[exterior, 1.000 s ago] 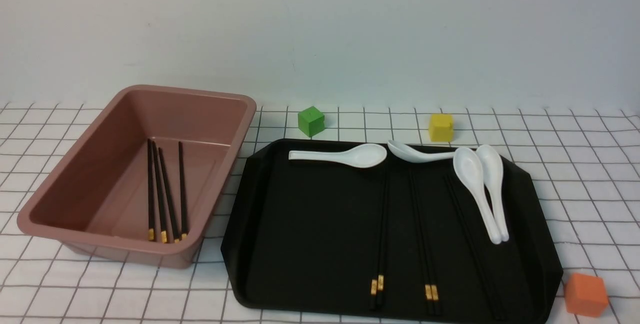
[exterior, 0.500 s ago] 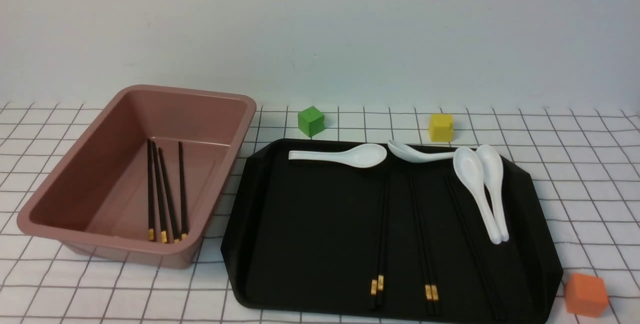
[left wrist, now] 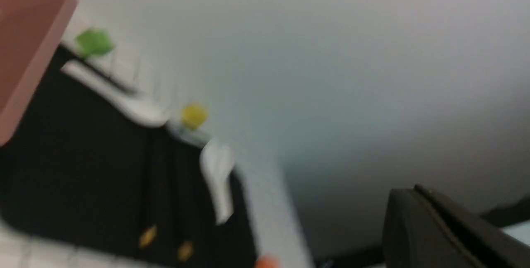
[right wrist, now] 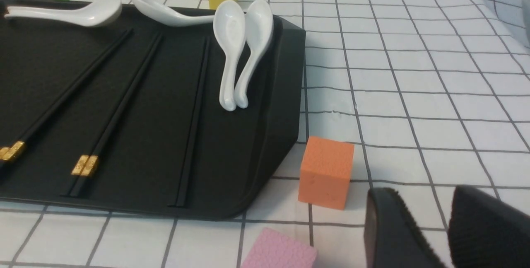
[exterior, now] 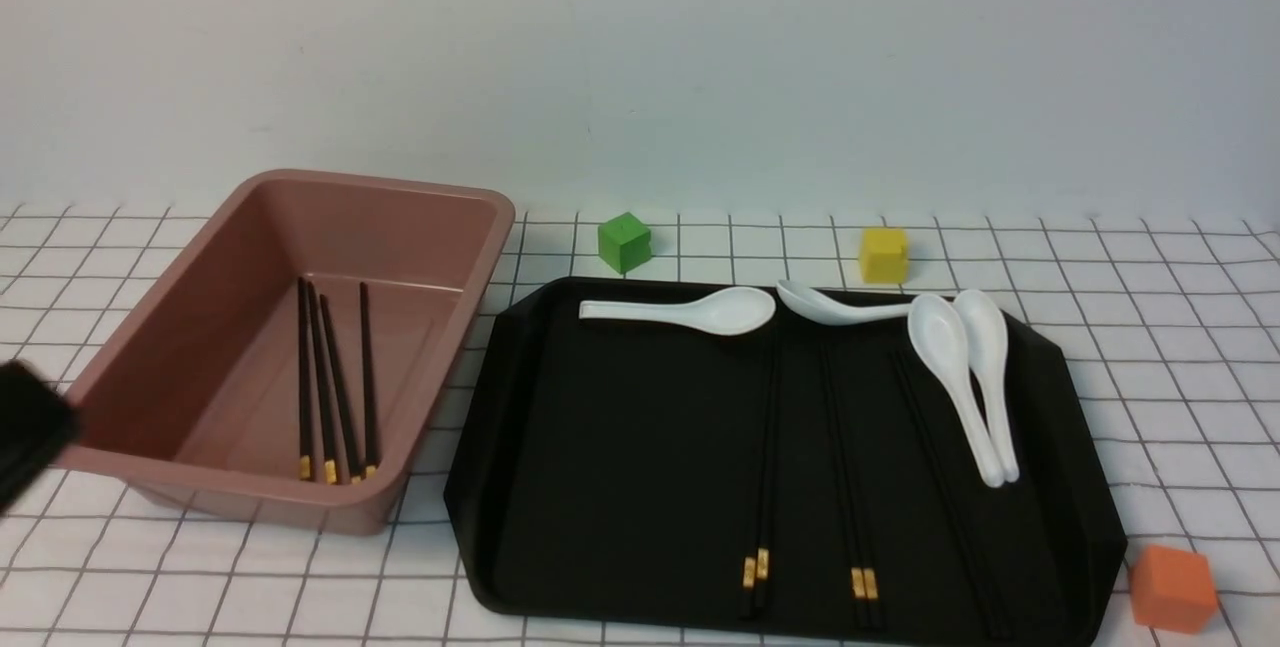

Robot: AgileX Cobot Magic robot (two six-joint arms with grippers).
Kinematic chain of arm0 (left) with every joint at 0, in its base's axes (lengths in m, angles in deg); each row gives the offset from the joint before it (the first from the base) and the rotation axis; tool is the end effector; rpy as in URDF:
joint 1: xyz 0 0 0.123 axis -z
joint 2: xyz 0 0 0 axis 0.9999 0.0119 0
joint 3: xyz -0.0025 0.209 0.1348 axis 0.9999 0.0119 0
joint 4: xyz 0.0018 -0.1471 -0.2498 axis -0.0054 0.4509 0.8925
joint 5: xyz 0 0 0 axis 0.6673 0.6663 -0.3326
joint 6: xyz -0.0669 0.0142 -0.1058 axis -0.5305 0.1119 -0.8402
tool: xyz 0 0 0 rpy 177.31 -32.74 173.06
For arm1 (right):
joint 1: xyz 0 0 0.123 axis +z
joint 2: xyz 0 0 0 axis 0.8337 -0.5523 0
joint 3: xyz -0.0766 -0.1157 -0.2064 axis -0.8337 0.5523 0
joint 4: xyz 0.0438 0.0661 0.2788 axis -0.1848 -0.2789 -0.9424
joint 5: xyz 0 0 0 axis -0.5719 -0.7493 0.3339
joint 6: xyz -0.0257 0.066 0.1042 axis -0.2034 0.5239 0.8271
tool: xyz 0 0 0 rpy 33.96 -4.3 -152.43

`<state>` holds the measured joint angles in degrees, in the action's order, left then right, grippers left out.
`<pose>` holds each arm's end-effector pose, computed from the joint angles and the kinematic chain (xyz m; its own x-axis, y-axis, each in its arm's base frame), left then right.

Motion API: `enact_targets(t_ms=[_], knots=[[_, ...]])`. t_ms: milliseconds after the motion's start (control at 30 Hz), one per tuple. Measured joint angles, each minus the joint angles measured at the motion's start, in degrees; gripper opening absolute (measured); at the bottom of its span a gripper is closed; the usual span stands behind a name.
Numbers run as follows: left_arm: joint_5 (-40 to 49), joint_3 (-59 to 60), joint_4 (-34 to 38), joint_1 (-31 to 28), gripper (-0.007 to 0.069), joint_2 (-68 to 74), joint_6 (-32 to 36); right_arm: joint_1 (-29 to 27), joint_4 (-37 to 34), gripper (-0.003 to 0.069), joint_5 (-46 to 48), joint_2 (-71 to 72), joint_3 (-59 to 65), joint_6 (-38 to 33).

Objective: On white black tablecloth take chopsticks from black tray and put them in box.
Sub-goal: 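Reach over to the black tray and grasp a pair of chopsticks with the left gripper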

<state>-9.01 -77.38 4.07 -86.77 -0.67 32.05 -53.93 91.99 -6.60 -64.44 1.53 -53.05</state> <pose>0.1709 -0.0669 0.3280 -0.5118 -0.7032 -0.4935 0.1419 0.4974 -0.8559 0.1618 0.0028 0.1650 -0.2790 0.0386 -0.9595 0.0032 0.9992 0.0393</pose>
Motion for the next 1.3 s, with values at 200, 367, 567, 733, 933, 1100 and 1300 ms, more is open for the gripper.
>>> enact_targets(t_ms=[200,367,567,733,933,1100,1300], knots=[[31.37,-13.40,-23.82,0.18,-0.0013,31.03,-4.01,0.00,0.00,0.0239,0.00,0.00,0.00,0.00],[31.41,-16.57,-25.45,8.73,-0.0013,45.14,-6.21,0.00,0.00,0.0239,0.00,0.00,0.00,0.00],[22.10,-23.40,-26.46,25.87,-0.0011,55.14,-12.61,0.00,0.00,0.0239,0.00,0.00,0.00,0.00],[17.90,-35.12,-39.96,37.85,0.0120,67.65,-24.17,0.00,0.00,0.0239,0.00,0.00,0.00,0.00],[17.69,-47.26,-51.06,43.65,0.0310,79.23,-29.04,0.00,0.00,0.0239,0.00,0.00,0.00,0.00],[17.64,-59.08,-56.82,46.45,0.0381,90.50,-29.56,0.00,0.00,0.0239,0.00,0.00,0.00,0.00],[18.44,-65.16,-59.33,46.52,0.0383,98.78,-29.62,0.00,0.00,0.0239,0.00,0.00,0.00,0.00]])
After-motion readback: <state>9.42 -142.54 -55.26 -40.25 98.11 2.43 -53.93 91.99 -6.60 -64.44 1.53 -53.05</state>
